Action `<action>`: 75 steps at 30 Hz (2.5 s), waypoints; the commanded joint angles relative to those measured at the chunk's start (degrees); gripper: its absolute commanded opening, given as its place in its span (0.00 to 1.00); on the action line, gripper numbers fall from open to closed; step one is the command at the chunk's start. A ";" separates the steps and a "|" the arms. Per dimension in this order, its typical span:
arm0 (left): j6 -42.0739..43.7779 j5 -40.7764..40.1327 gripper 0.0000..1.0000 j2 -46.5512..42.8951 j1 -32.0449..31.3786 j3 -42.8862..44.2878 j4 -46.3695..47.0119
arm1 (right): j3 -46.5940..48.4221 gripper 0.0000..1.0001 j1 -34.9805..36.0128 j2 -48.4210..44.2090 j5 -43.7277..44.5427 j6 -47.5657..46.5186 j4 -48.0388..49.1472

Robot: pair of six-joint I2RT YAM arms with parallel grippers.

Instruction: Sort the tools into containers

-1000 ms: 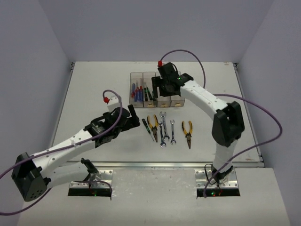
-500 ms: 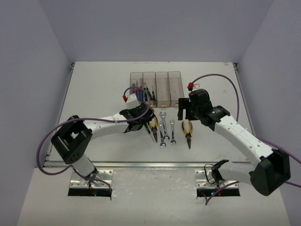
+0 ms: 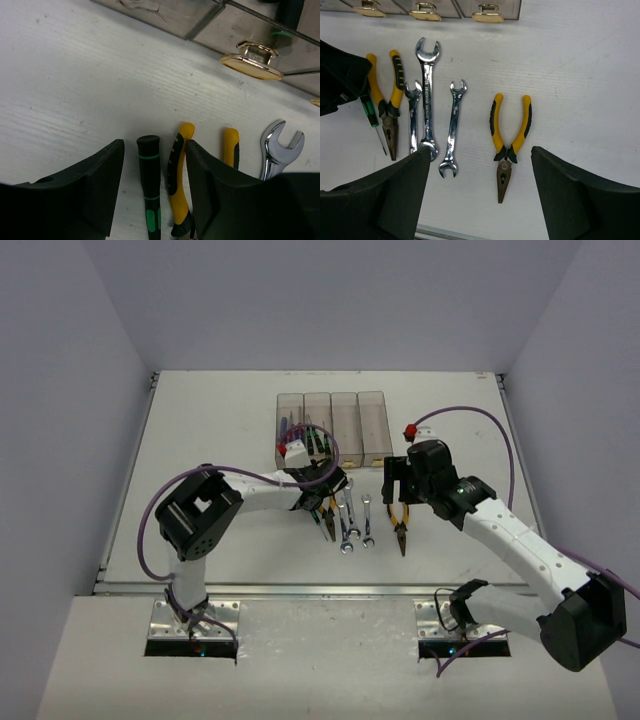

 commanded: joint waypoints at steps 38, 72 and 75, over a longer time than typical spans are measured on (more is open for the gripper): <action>-5.05 -0.44 0.42 1.18 -0.21 -0.30 -1.67 | -0.49 0.80 -0.18 2.61 -2.83 -1.29 3.03; 52.69 23.19 0.00 16.45 16.17 46.61 6.15 | -3.20 0.80 -6.55 -1.83 -2.57 0.27 3.01; 52.91 22.20 0.00 21.00 16.50 51.71 3.58 | -3.08 0.80 -6.62 -1.37 -2.90 0.12 3.08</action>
